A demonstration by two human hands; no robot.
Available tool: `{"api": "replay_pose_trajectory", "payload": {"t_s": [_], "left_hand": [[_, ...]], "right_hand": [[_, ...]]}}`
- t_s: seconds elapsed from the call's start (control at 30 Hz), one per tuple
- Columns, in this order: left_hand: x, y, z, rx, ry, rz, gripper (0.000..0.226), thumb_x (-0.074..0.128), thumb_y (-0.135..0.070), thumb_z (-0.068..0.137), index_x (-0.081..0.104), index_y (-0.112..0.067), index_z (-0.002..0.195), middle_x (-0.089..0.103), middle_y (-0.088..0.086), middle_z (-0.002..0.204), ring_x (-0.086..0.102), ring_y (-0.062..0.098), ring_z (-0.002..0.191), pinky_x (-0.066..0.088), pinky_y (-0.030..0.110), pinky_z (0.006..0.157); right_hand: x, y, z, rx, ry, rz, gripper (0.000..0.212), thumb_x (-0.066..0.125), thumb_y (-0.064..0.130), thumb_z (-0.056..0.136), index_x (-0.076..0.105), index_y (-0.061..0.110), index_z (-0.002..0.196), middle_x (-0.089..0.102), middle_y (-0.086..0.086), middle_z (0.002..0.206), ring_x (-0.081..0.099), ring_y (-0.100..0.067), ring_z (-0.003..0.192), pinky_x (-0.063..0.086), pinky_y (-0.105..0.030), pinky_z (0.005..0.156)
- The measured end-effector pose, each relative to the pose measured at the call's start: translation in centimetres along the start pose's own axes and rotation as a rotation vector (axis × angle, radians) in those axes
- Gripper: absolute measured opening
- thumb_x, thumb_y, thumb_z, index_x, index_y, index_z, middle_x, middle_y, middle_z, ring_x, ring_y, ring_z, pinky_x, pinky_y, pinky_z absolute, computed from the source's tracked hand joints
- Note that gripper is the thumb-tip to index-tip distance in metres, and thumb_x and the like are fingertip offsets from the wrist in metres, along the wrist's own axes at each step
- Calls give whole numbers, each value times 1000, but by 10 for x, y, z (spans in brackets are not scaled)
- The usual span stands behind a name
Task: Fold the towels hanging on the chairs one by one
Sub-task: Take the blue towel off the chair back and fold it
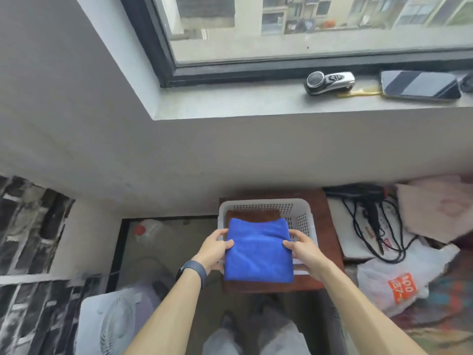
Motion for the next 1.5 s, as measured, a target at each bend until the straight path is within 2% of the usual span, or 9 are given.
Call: {"api": "replay_pose_trajectory", "payload": {"t_s": [0.2,0.57,0.67,0.77,0.87,0.93,1.03,1.3,1.5], "left_hand": [[-1,-4,52,49,-109,-19,29,53,-13,99,53,-29,123,69,6,115,70,23,98,57,49,88],[5,0,69,141,-301,473,51,46,-37,96,33,-29,144,50,4,137,59,30,110,52,43,91],[17,-21,41,457,-522,835,63,54,-39,93,34,-22,149,37,7,147,50,29,121,49,43,94],[50,-29,41,739,-430,1111,66,51,-42,93,33,-21,153,29,6,160,32,26,144,33,47,115],[54,-18,65,725,-356,1256,70,46,-50,94,28,-22,155,21,4,164,16,24,152,13,51,121],[53,-11,81,703,-352,1275,72,42,-54,94,23,-23,156,19,5,164,12,24,152,7,51,121],[57,-6,102,679,-325,1280,78,40,-56,94,14,-20,158,13,13,164,6,29,153,5,48,122],[64,5,127,645,-296,1342,82,40,-54,92,16,-13,158,9,24,163,1,37,152,13,53,122],[66,5,139,655,-315,1350,83,42,-54,90,15,-14,157,13,20,163,9,33,152,15,56,121]], "right_hand": [[6,5,54,-14,4,30,31,56,15,101,56,33,126,72,-2,111,73,-20,96,62,-41,71],[8,-6,74,-67,-148,-44,33,52,26,103,48,33,135,66,3,119,66,-19,107,57,-41,90],[-2,3,59,-182,-409,-238,33,50,34,101,51,26,133,62,-1,119,61,-20,107,52,-36,88],[12,20,41,-491,-582,-585,37,51,35,97,57,16,129,56,-5,129,54,-24,118,46,-38,96],[50,11,52,-649,-474,-968,55,47,37,97,46,16,148,39,-5,158,33,-23,147,29,-47,117],[52,1,73,-583,-425,-1067,64,38,44,101,24,22,159,15,0,168,8,-18,155,11,-51,124],[44,-8,98,-498,-400,-1082,71,33,53,100,11,24,161,4,0,169,2,-19,156,4,-57,123],[44,-19,117,-502,-341,-905,75,34,58,97,11,27,161,7,-1,169,40,-26,139,40,-44,110],[44,-22,130,-477,-351,-924,75,35,58,95,9,31,160,7,1,169,45,-29,134,43,-48,106]]}}
Point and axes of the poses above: each hand's wrist, its own z-axis towards the middle knuckle, its own x-axis out of the palm, y = z × x, the point moved 8 cm from there along z, towards the middle knuckle
